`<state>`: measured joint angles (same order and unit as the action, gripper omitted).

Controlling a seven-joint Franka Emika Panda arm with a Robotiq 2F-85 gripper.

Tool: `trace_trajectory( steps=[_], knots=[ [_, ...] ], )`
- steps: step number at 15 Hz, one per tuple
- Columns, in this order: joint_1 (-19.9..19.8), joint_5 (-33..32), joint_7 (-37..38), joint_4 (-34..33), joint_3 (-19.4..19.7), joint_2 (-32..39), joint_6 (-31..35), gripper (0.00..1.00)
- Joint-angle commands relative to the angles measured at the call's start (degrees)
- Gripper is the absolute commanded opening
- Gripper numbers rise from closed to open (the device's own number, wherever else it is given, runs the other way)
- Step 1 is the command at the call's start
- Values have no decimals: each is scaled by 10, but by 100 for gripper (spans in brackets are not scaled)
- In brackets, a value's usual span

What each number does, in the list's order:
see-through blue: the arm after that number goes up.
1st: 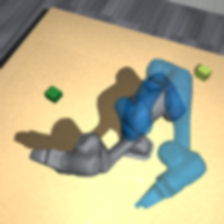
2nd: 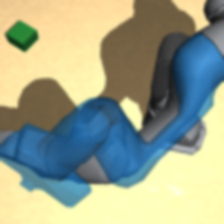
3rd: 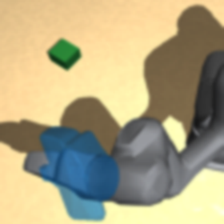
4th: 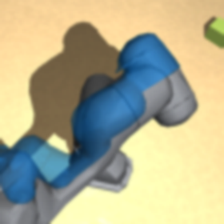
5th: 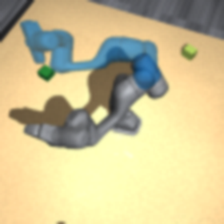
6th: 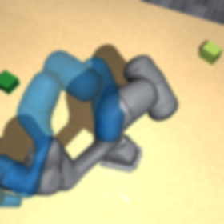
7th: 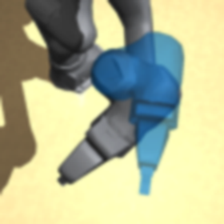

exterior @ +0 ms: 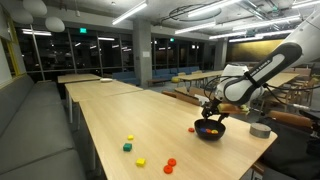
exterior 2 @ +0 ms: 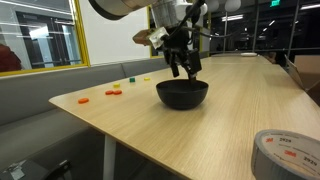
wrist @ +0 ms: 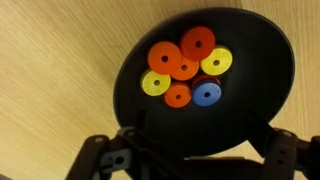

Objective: Place three orange rings and one blue ring inside the black bowl

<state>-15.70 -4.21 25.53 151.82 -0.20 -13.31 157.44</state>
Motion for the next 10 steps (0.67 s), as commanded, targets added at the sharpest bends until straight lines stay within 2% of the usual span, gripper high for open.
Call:
trace_trajectory(
  steps=[1, 3, 6, 10],
  knots=[
    [-5, -34, 27, -5, -8, -26, -38, 100],
    [-3, -47, 41, 12, -14, -72, -83, 100],
    [11, -30, 34, 34, -17, -148, -170, 100],
    [45, 0, 2, 56, -19, -273, -322, 100]
  ],
)
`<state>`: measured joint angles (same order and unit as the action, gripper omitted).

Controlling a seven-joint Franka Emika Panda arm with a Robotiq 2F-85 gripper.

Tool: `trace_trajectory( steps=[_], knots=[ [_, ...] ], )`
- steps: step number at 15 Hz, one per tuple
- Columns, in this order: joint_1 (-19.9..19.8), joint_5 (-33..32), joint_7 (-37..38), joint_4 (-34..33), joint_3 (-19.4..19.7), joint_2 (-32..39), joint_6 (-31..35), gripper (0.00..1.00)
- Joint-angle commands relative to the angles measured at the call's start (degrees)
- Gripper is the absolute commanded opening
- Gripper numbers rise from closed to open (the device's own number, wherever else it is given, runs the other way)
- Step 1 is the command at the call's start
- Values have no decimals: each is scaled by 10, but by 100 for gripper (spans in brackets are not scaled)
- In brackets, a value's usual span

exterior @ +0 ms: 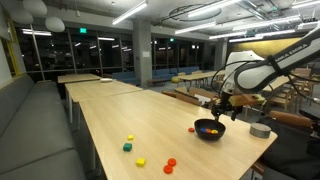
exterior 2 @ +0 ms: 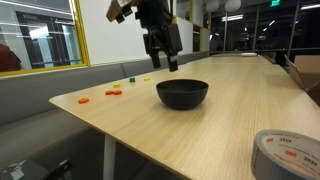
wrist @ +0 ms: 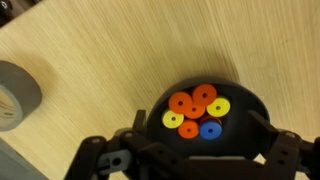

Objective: Place three orange rings and one blue ring inside the black bowl

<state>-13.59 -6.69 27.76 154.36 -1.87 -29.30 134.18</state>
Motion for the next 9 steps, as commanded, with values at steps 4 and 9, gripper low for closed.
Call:
trace_trajectory(
  steps=[4, 9],
  knots=[
    [69, 51, -68, 31, -6, -235, -245, 100],
    [120, 69, -151, 20, -3, -337, -375, 100]
  ],
)
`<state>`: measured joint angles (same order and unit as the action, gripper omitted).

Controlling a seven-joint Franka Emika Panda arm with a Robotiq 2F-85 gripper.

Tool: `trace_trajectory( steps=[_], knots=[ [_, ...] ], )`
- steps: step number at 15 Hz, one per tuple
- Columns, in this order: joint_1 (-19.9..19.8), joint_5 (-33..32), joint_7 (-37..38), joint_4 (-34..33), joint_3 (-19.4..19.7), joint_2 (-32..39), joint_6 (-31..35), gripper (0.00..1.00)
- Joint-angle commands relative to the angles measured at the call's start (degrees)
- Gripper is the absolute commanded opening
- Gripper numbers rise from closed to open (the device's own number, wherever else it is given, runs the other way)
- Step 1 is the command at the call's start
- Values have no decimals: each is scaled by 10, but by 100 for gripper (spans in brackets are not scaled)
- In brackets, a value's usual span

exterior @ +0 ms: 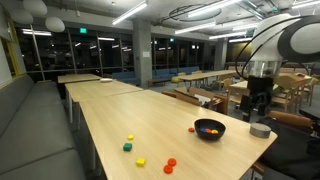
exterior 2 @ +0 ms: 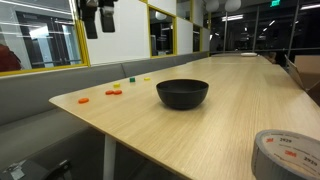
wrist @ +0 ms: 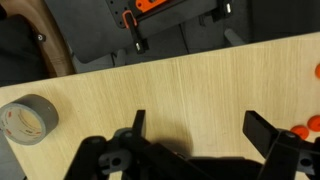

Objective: Place three orange rings and one blue ring inside the black bowl

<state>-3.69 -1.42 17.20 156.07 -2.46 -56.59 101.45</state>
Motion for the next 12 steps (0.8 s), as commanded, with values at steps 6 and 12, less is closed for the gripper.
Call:
trace_trajectory(
  steps=[6, 12],
  knots=[
    [24, 15, -71, 1, -3, -86, -79, 100],
    [23, 15, -73, 5, -4, -86, -81, 100]
  ],
)
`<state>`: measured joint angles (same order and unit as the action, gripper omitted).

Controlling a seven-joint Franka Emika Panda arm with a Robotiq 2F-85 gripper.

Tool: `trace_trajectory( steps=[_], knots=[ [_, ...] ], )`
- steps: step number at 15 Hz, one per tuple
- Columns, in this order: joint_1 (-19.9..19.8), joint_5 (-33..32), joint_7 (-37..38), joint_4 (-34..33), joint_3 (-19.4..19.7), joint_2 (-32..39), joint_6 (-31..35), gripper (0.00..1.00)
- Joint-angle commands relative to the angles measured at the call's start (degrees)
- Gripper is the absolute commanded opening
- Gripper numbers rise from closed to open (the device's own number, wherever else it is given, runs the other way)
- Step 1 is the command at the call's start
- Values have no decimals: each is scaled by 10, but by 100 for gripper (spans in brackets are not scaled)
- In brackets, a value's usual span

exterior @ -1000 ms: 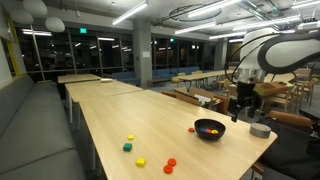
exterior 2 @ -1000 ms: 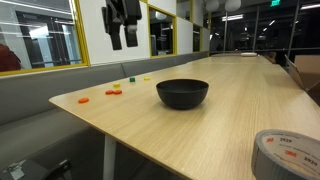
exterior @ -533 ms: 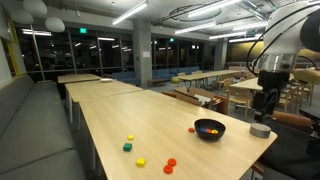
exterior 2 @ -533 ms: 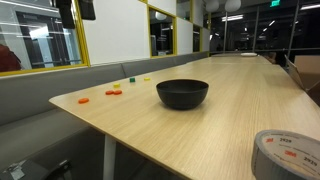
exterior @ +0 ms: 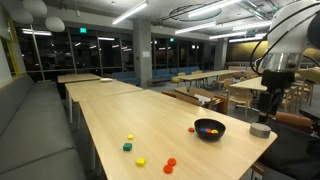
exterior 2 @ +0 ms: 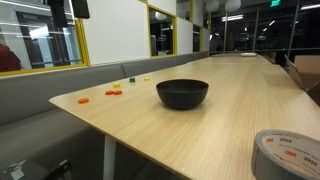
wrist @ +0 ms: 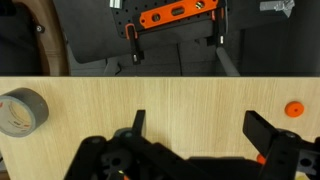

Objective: Place three orange rings and one blue ring inside the black bowl

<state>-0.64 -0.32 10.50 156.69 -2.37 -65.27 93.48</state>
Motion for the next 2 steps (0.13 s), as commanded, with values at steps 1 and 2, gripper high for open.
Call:
trace_trajectory(
  steps=[1, 2],
  knots=[
    [-7, 4, -6, -1, -4, 0, -1, 100],
    [-7, 4, -6, -1, -5, 0, -1, 100]
  ],
)
